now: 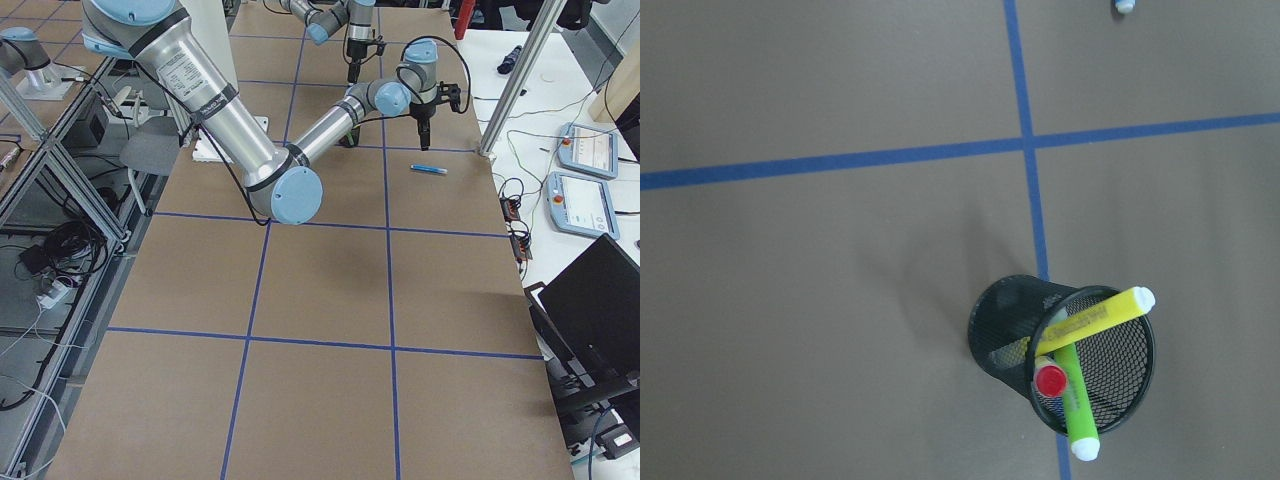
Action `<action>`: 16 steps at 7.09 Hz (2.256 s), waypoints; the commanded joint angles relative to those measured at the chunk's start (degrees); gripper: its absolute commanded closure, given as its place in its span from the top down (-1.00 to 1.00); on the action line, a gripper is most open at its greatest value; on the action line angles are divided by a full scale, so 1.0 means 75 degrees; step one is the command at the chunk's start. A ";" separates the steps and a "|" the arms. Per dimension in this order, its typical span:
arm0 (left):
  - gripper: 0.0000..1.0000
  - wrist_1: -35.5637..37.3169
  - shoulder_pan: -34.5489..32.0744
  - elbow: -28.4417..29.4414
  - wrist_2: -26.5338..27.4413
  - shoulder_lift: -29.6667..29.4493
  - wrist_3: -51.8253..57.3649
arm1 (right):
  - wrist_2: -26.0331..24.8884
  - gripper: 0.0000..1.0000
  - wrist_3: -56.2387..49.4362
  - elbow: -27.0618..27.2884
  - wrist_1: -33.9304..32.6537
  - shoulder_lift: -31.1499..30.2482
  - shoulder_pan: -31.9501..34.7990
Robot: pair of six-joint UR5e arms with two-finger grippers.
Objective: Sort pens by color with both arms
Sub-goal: 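Lower the left gripper over the pen cup onto the red-capped marker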
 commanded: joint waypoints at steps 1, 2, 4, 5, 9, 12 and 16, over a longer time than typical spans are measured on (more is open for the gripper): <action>0.54 -0.0017 0.0236 0.0601 0.0195 -0.0530 -0.0028 | 0.0425 0.99 0.0001 0.0045 -0.0086 -0.0009 0.0019; 0.53 -0.0017 0.0236 0.0882 0.0207 -0.0719 -0.0016 | 0.0427 0.99 0.0001 0.0033 -0.0063 -0.0032 0.0019; 0.43 -0.0017 0.0224 0.0944 0.0323 -0.0744 0.0007 | 0.0427 0.99 -0.0011 0.0033 -0.0051 -0.0021 0.0019; 0.35 -0.0017 0.0224 0.0990 0.0324 -0.0686 0.0031 | 0.0427 0.99 -0.0011 0.0021 -0.0051 -0.0021 0.0019; 0.14 -0.0028 0.0236 0.0979 0.0312 -0.0674 -0.0027 | 0.0427 0.99 -0.0011 0.0021 -0.0063 0.0003 0.0043; 0.08 -0.0028 0.0247 0.0991 0.0312 -0.0697 -0.0039 | 0.0427 0.99 0.0001 0.0021 -0.0086 -0.0009 0.0089; -0.06 -0.0005 0.0364 0.0991 0.0312 -0.0697 -0.0039 | 0.0427 0.99 0.0001 0.0021 -0.0086 -0.0021 0.0125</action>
